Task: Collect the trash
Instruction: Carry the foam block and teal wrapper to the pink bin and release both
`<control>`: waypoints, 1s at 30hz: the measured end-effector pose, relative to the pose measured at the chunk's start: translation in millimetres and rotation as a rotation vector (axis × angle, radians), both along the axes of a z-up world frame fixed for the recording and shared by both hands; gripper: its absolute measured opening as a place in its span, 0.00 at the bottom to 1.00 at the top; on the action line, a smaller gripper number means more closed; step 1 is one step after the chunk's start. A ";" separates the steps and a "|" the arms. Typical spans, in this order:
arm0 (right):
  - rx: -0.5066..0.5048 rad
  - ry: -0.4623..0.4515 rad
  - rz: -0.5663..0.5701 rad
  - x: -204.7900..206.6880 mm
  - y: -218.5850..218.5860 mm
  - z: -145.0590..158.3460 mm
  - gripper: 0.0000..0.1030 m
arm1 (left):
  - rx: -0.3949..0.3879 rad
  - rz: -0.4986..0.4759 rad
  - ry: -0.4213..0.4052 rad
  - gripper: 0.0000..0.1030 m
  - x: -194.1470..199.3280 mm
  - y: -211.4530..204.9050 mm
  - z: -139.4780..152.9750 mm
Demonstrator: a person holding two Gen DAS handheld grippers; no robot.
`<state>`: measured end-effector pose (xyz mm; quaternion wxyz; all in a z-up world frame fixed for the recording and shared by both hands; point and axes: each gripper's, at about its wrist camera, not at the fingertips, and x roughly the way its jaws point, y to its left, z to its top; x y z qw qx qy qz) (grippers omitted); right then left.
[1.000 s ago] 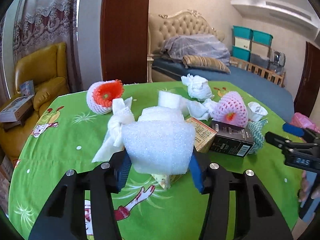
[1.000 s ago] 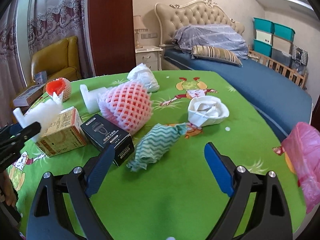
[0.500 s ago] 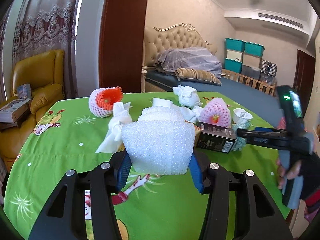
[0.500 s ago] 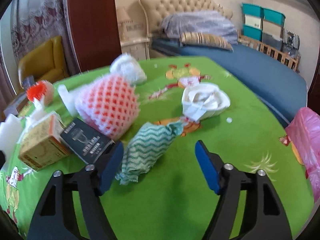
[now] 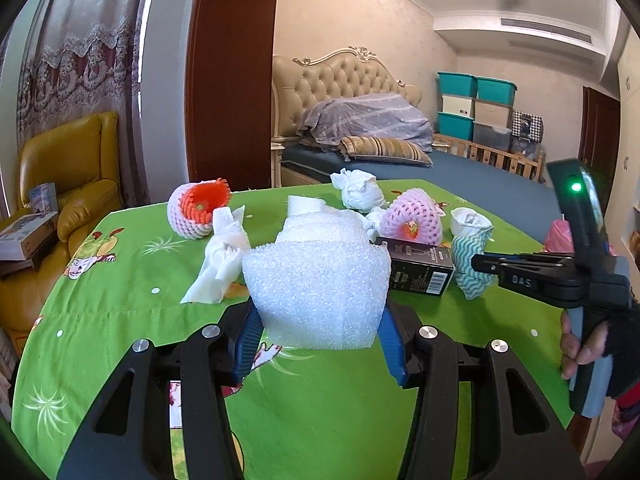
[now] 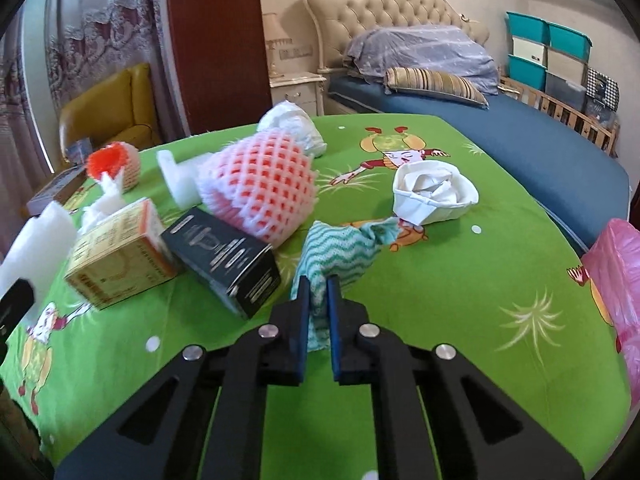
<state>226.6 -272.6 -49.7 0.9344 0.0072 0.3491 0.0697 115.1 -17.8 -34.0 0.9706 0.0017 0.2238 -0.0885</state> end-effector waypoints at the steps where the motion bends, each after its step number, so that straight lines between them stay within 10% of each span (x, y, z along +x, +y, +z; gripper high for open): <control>1: 0.005 -0.005 0.007 -4.9 -0.8 0.9 0.08 | 0.002 -0.003 0.001 0.47 -0.5 -1.7 -0.2; 30: -0.025 -0.268 0.057 -127.1 -40.0 33.0 0.08 | 0.086 -0.142 -0.037 0.47 -18.7 -81.1 5.3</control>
